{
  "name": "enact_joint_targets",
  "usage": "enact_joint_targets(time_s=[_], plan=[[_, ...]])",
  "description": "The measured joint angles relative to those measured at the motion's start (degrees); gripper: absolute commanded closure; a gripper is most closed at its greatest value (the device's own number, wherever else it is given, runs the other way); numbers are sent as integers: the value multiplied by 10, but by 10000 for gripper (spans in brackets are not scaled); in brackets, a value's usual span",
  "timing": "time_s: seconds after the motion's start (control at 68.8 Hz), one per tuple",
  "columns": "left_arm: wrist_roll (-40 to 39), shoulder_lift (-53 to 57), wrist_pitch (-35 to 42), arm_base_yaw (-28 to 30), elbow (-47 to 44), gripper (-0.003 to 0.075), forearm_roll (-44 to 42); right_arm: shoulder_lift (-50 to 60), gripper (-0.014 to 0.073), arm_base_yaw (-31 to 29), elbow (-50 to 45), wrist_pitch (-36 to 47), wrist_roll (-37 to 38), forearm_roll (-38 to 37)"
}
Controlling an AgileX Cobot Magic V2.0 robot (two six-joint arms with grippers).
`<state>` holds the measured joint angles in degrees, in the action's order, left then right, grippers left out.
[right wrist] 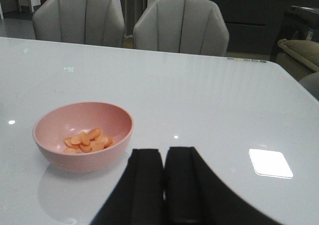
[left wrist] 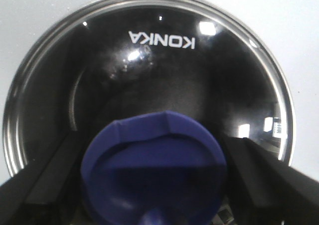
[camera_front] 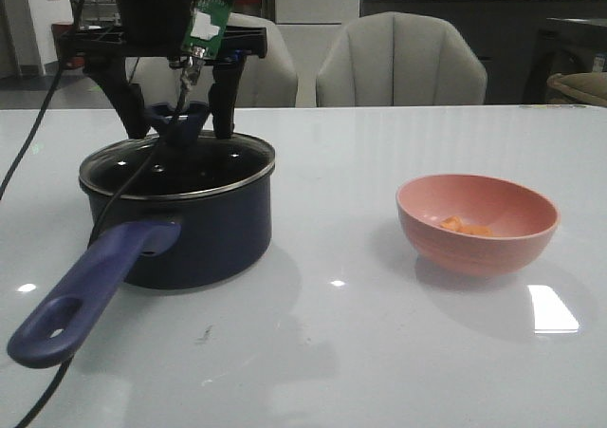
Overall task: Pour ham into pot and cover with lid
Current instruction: 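Lower the left gripper onto the purple lid knob and grasp it, then lift the glass lid off the saucepan with the left gripper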
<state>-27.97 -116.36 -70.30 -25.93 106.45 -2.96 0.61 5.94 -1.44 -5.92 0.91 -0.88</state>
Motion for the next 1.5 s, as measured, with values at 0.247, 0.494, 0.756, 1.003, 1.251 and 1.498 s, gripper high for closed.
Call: enact_joint_targets(time_s=[0.247,0.494,0.756,1.003,1.251,1.498], plan=[[0,0,0,0,0,358,0,0,445,0,0,0,0,0],[0,0,-1,0,1,390,-1,0,445,0,0,0,0,0],[4,1,-8,0,11,390,-2,0,445,0,0,0,0,0],[21,24,-12,16,71,390,3,0,445,0,0,0,0,0],[97,77,-20,99,86,390,6,0,445,0,0,0,0,0],[148,129,-20,213,48,390,7,0,445,0,0,0,0,0]])
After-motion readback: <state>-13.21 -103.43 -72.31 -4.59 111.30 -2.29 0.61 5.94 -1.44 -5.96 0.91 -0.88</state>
